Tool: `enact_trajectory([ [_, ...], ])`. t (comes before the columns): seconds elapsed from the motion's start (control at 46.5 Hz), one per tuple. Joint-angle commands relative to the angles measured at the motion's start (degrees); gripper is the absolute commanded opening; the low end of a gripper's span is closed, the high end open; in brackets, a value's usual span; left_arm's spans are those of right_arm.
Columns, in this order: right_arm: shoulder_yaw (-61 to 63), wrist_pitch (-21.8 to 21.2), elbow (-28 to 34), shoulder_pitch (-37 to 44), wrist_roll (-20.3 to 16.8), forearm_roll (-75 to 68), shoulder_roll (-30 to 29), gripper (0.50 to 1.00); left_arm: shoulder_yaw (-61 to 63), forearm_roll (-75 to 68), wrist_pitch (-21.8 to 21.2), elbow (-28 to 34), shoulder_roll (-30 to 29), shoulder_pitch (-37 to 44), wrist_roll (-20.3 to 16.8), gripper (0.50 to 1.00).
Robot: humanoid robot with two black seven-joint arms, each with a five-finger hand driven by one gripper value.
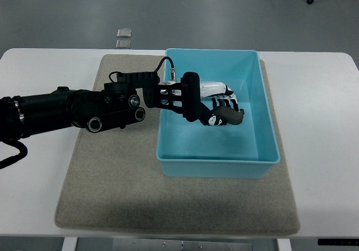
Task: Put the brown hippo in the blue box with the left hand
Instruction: 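Open the left hand fingers to release the hippo in the box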
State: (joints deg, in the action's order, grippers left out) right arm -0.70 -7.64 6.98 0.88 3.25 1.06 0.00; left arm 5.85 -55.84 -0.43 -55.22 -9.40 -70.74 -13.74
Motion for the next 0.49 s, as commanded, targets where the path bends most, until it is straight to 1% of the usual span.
enact_trajectory([
  [0.0,0.00,-0.01,-0.04,0.00,0.00,0.00,0.00,0.936,-0.05,0.21,0.08,-0.06,0.00,0.16,0.03,0.827],
  [0.065,0.00,-0.01,-0.04,0.00,0.00,0.00,0.00,0.936,-0.05,0.56,0.08,-0.06,0.00,0.60,0.03,0.883],
  [0.129,0.00,-0.01,-0.04,0.00,0.00,0.00,0.00,0.936,0.04,0.74,0.08,-0.06,-0.09,0.78,0.03,0.889],
  [0.151,0.00,-0.01,-0.04,0.00,0.00,0.00,0.00,0.936,-0.05,0.74,0.08,-0.06,-0.18,0.86,0.03,0.900],
  [0.172,0.00,-0.01,-0.04,0.00,0.00,0.00,0.00,0.936,-0.05,0.74,0.08,-0.06,-0.18,0.78,0.03,0.928],
  [0.194,0.00,-0.01,0.05,0.00,0.00,0.00,0.00,0.936,-0.13,0.82,0.08,-0.06,-0.27,0.86,-0.05,0.943],
  [0.237,0.00,-0.01,0.05,0.00,0.00,0.00,0.00,0.936,-0.31,1.00,0.08,-0.06,-0.35,0.86,-0.05,0.958],
  [0.366,0.00,-0.01,0.05,0.00,0.00,0.00,0.00,0.936,-1.01,1.26,-0.01,-0.15,-0.71,0.86,-0.23,0.962],
  [0.473,0.00,-0.01,0.05,0.00,0.00,0.00,0.00,0.936,-4.17,1.97,-0.01,-0.06,-1.23,1.04,-0.23,0.966],
])
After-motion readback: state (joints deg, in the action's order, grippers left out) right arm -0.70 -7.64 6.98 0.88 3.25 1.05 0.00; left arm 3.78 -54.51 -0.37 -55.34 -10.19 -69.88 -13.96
